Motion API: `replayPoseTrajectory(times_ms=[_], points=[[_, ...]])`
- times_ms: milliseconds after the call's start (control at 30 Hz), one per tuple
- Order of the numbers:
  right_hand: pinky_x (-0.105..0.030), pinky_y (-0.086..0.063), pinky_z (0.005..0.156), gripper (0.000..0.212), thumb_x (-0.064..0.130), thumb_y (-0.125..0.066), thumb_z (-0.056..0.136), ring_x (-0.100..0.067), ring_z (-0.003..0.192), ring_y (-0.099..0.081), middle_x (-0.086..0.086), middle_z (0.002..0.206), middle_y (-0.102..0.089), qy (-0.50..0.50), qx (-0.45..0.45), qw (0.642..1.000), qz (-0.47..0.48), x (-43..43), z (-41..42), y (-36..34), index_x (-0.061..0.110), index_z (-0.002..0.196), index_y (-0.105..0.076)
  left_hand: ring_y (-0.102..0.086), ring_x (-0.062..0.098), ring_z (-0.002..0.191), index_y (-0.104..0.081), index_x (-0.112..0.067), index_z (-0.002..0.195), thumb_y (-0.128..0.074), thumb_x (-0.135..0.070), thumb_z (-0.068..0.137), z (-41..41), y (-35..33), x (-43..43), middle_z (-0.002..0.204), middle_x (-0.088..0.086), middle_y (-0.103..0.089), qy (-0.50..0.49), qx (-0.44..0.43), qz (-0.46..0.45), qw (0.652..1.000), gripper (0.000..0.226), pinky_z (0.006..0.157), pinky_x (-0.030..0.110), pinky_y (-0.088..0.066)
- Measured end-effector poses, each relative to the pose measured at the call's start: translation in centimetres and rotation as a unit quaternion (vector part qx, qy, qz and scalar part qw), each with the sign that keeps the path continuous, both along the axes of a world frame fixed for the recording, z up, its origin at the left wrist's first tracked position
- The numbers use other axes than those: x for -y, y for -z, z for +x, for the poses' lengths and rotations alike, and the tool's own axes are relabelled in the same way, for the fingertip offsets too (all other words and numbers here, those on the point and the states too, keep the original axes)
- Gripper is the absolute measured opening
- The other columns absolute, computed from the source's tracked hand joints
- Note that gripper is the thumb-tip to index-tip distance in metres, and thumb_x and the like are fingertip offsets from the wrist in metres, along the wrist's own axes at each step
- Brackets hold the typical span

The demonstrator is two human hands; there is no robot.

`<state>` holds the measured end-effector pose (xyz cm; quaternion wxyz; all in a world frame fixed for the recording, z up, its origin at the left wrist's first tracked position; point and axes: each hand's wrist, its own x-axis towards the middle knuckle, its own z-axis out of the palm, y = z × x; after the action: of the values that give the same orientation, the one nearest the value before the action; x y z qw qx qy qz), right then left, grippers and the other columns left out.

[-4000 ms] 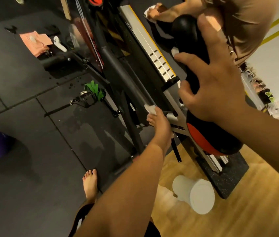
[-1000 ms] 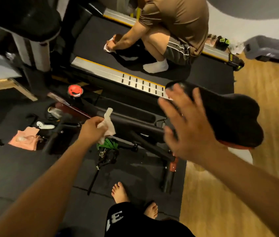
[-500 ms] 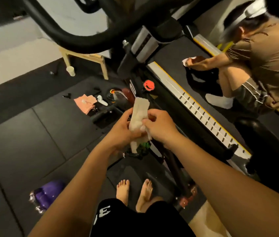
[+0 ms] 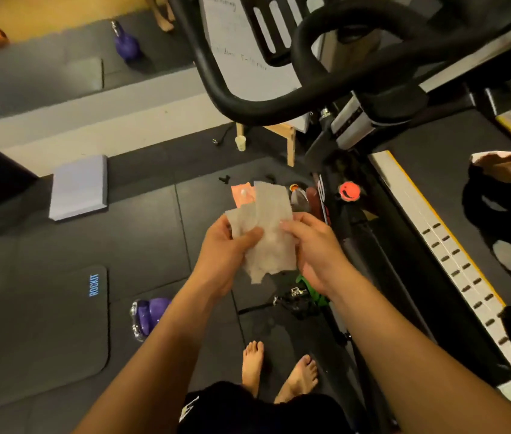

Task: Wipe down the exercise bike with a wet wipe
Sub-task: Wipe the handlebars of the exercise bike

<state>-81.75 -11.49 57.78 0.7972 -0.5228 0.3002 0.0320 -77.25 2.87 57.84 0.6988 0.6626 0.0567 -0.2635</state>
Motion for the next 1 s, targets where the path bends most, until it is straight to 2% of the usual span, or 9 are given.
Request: replayPoseTrajectory(times_ms=[167,333,533,600,733,767,867,933,1000], points=[[-0.032,-0.058,0.068,0.007,0.020,-0.058,0.097,-0.018,0.085,-0.071,-0.002,0.092,-0.073,-0.002,0.084,0.986,-0.141,0.1,1.5,-2.5,0.024,0.097,-0.064,-0.073,0.018,0.085,-0.047,-0.017,0.111,-0.067,-0.013,0.093,0.0,-4.0,0.9,0.103,0.006,-0.071,-0.055,0.161,0.087,0.982,0.027,0.072,0.041,-0.062],[-0.010,-0.041,0.053,0.007,0.027,-0.052,0.099,0.002,0.068,-0.059,0.010,0.078,-0.063,0.023,0.169,0.920,-0.352,0.9,2.6,-6.6,0.026,0.093,-0.055,-0.069,0.020,0.072,-0.035,-0.037,0.115,-0.055,-0.012,0.099,0.6,-7.7,2.8,0.093,-0.003,-0.066,-0.101,0.318,0.060,0.941,0.036,0.058,0.035,-0.060],[-0.010,-0.040,0.057,0.007,0.029,-0.050,0.100,0.002,0.065,-0.051,0.014,0.072,-0.050,0.033,0.201,0.790,-0.579,3.1,8.9,-13.2,0.024,0.098,-0.054,-0.067,0.014,0.070,-0.033,-0.042,0.119,-0.051,-0.015,0.101,5.9,-9.6,4.1,0.088,0.002,-0.065,-0.136,0.363,0.038,0.921,0.037,0.056,0.025,-0.055],[-0.025,-0.050,0.065,0.016,0.034,-0.045,0.101,-0.010,0.076,-0.058,0.003,0.082,-0.059,-0.014,0.160,0.739,-0.654,2.9,11.8,-14.3,0.022,0.105,-0.056,-0.064,0.012,0.065,-0.033,-0.037,0.120,-0.050,-0.018,0.102,8.6,-9.2,4.0,0.082,0.002,-0.064,-0.157,0.346,0.050,0.924,0.032,0.054,0.025,-0.054],[-0.033,-0.039,0.065,0.024,0.031,-0.038,0.103,-0.028,0.090,-0.063,-0.007,0.096,-0.062,-0.167,0.013,0.565,-0.808,0.9,17.1,-13.2,0.020,0.117,-0.054,-0.058,0.011,0.071,-0.037,-0.025,0.125,-0.043,-0.023,0.104,13.5,-6.0,4.0,0.083,0.000,-0.057,-0.166,0.262,0.131,0.942,0.022,0.063,0.028,-0.047],[-0.033,-0.037,0.066,0.023,0.028,-0.040,0.102,-0.029,0.091,-0.062,-0.008,0.102,-0.062,-0.195,-0.029,0.556,-0.807,0.4,18.5,-13.0,0.020,0.118,-0.055,-0.059,0.014,0.078,-0.039,-0.023,0.125,-0.042,-0.027,0.104,14.6,-5.1,4.0,0.086,-0.003,-0.057,-0.146,0.234,0.147,0.950,0.021,0.069,0.032,-0.050],[-0.032,-0.040,0.072,0.006,0.016,-0.049,0.096,-0.030,0.090,-0.055,-0.005,0.098,-0.054,-0.259,-0.132,0.633,-0.717,-0.2,23.6,-12.6,0.017,0.096,-0.055,-0.056,0.015,0.076,-0.046,-0.018,0.103,-0.040,-0.024,0.105,17.5,-3.5,4.4,0.082,-0.005,-0.055,-0.125,0.214,0.130,0.960,0.009,0.066,0.029,-0.045],[-0.029,-0.039,0.064,0.020,0.010,-0.052,0.092,-0.028,0.078,-0.053,-0.004,0.083,-0.053,-0.291,-0.140,0.653,-0.685,0.5,26.4,-12.0,0.015,0.073,-0.048,-0.051,0.005,0.066,-0.044,-0.018,0.094,-0.039,-0.018,0.105,19.2,-3.4,4.9,0.075,-0.005,-0.053,-0.137,0.234,0.107,0.957,0.012,0.058,0.025,-0.037],[-0.031,-0.034,0.055,0.021,0.008,-0.053,0.090,-0.027,0.074,-0.053,-0.004,0.076,-0.053,-0.309,-0.134,0.662,-0.670,1.1,28.0,-11.6,0.012,0.070,-0.049,-0.049,-0.002,0.064,-0.042,-0.016,0.092,-0.038,-0.013,0.104,20.4,-3.3,5.2,0.072,-0.006,-0.048,-0.140,0.237,0.076,0.958,0.014,0.055,0.019,-0.034]])
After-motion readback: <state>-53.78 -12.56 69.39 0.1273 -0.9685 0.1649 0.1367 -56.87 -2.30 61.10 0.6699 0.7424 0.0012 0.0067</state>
